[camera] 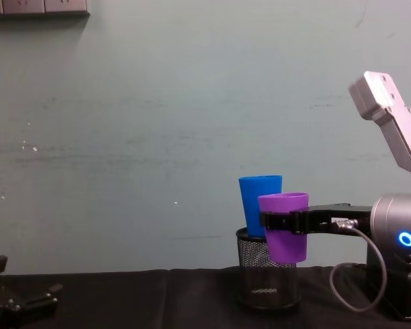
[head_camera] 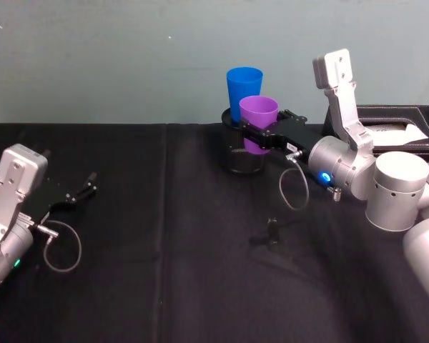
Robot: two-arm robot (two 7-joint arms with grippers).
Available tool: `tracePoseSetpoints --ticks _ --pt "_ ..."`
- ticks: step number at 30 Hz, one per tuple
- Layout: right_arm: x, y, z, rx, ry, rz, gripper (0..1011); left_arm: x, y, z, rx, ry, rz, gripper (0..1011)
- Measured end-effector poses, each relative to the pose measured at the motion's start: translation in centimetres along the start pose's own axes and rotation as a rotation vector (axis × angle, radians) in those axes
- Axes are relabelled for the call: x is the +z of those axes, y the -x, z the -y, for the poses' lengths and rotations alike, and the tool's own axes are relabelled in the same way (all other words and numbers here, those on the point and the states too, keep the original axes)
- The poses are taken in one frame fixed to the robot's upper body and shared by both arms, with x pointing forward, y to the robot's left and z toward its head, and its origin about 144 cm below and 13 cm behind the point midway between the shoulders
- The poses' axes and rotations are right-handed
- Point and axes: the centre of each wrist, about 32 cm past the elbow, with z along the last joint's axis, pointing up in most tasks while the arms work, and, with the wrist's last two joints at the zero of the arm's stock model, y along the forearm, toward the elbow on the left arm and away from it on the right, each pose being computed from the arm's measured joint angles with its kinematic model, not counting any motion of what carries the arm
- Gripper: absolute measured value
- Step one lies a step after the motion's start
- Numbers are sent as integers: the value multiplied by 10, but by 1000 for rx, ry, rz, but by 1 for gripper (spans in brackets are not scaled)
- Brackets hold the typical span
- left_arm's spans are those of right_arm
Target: Pick up one cup with a gripper and tap it against the other cup.
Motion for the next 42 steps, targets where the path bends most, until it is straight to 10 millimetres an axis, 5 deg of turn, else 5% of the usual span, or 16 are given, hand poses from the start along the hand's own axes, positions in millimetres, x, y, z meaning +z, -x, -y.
tracePoseSetpoints --ticks 42 --pt "0 0 0 0 0 0 723 0 0 0 0 0 0 1000"
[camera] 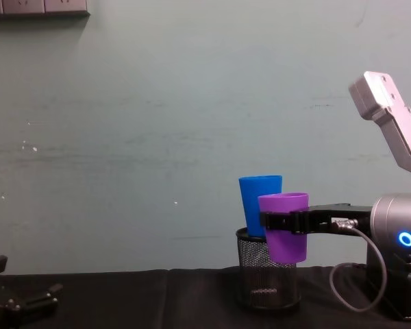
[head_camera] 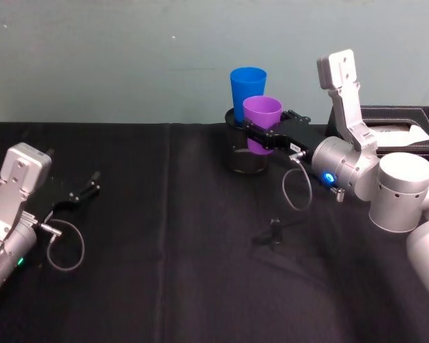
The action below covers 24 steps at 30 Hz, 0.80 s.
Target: Pick up one cup with a gripper and tap it against the other cup.
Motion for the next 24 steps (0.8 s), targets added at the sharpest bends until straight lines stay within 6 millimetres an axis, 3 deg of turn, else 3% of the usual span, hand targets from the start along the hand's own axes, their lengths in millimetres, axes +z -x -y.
tracePoseSetpoints --ticks 24 --pt "0 0 0 0 0 0 723 0 0 0 0 0 0 1000"
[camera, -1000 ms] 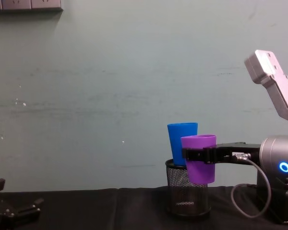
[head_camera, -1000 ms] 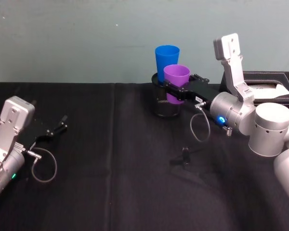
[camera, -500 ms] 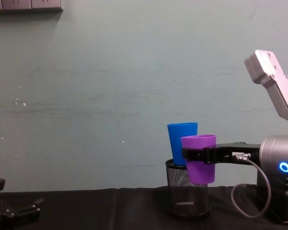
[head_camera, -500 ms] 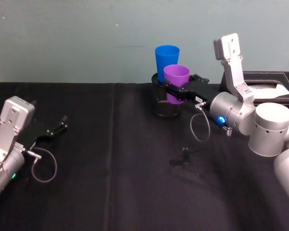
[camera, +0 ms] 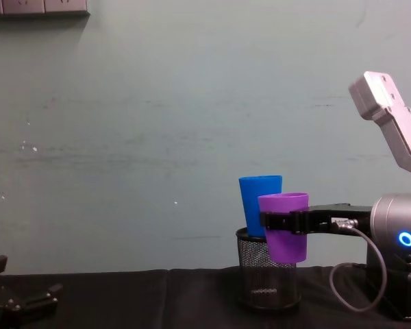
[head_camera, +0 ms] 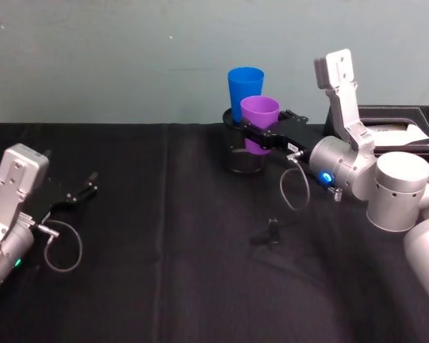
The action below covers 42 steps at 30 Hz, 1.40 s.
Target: Pick up one cup with a gripper and tap it against the other cup.
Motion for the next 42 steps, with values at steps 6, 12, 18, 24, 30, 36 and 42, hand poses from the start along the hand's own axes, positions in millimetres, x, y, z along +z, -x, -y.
tracePoseSetpoints --ticks 6,12,18,24,30,36,42 --pt "0 0 0 0 0 0 723 0 0 0 0 0 0 1000" --pt "0 0 0 0 0 0 723 0 0 0 0 0 0 1000" --pt "0 0 0 0 0 0 723 0 0 0 0 0 0 1000" --pt "0 0 0 0 0 0 723 0 0 0 0 0 0 1000" --pt "0 0 0 0 0 0 723 0 0 0 0 0 0 1000" --pt "0 0 0 0 0 0 723 0 0 0 0 0 0 1000" --pt "0 0 0 0 0 0 723 0 0 0 0 0 0 1000"
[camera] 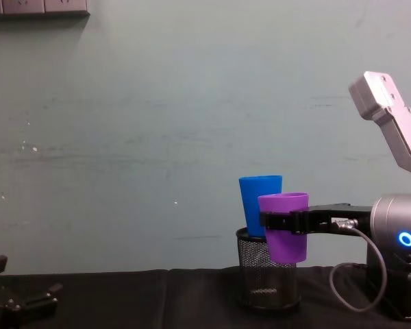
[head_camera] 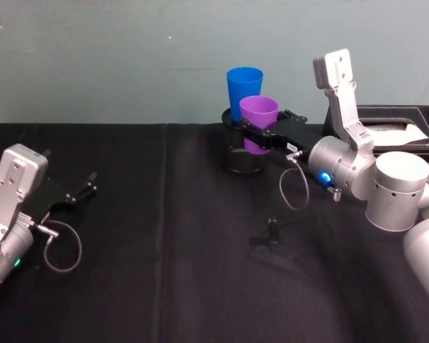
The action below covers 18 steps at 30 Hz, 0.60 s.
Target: Pick up one cup with a gripper and tap it against the other cup.
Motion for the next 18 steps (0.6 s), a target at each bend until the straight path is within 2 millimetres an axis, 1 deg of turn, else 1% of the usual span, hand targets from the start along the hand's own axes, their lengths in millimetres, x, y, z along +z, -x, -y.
tracePoseSetpoints --ticks 18 --pt "0 0 0 0 0 0 723 0 0 0 0 0 0 1000"
